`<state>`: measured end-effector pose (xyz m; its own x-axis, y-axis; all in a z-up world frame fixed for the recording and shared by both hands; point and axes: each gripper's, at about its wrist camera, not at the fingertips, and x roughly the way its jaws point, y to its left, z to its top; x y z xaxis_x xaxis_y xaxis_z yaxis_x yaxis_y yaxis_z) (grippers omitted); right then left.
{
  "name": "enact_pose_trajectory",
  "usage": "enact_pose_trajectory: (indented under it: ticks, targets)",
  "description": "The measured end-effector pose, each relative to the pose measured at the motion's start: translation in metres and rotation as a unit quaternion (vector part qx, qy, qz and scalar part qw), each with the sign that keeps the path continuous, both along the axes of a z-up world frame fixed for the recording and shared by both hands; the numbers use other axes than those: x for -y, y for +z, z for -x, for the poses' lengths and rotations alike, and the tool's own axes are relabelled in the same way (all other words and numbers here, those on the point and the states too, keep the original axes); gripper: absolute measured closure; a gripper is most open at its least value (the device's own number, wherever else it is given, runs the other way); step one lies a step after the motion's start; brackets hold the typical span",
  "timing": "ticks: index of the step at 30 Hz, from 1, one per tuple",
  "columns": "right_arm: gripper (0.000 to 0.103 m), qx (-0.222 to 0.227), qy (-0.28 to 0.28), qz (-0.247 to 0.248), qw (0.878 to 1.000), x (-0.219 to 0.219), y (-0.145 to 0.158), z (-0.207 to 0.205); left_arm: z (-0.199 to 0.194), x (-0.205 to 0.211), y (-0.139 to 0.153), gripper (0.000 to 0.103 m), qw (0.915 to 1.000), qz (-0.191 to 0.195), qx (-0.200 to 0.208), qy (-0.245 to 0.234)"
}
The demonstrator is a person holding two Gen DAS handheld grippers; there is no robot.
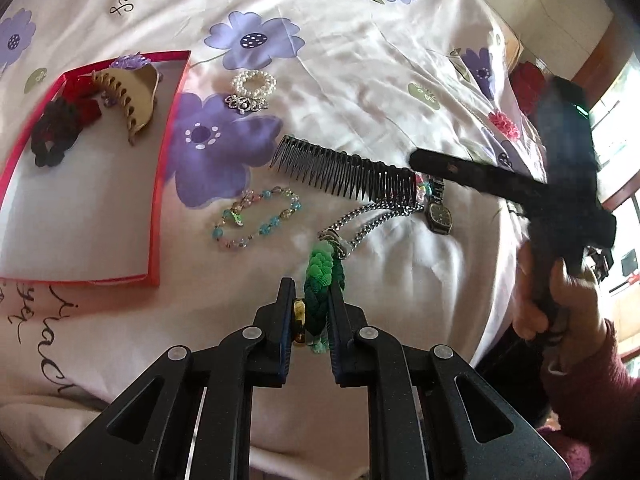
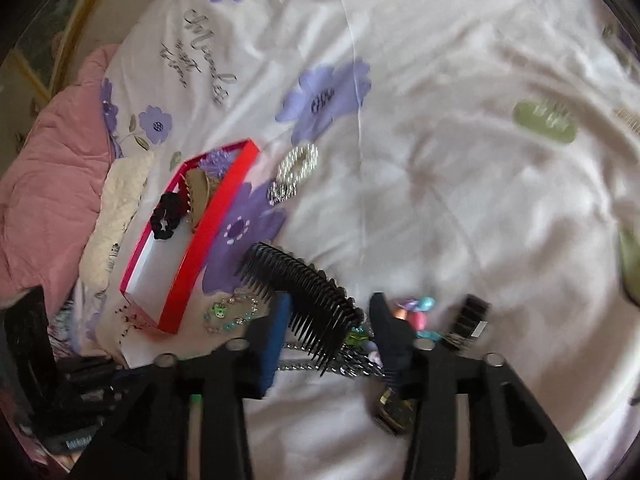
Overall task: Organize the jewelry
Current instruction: 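Grasp the green braided keychain with the left tool while the right tool grasps the black comb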
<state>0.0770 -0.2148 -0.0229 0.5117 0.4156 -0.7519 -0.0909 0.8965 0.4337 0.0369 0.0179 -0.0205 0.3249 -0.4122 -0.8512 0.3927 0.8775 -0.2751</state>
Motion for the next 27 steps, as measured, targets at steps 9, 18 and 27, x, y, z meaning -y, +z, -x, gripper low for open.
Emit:
enact_pose_trajectory:
  ticks: [9,18,27]
  targets:
    - [0.052,0.017,0.162,0.082,0.983,-0.063,-0.012,0.040,0.010,-0.011,0.003,0.090,1.0000,0.003,-0.001,0.005]
    - [0.103,0.025,0.144,0.133,0.980,-0.086,-0.026,0.022,0.023,-0.019,0.007,0.090,1.0000,0.007,0.003,0.004]
    - [0.075,0.008,0.144,0.057,0.988,-0.067,-0.005,0.029,0.021,-0.030,-0.002,0.090,0.9998,0.003,-0.010,0.018]
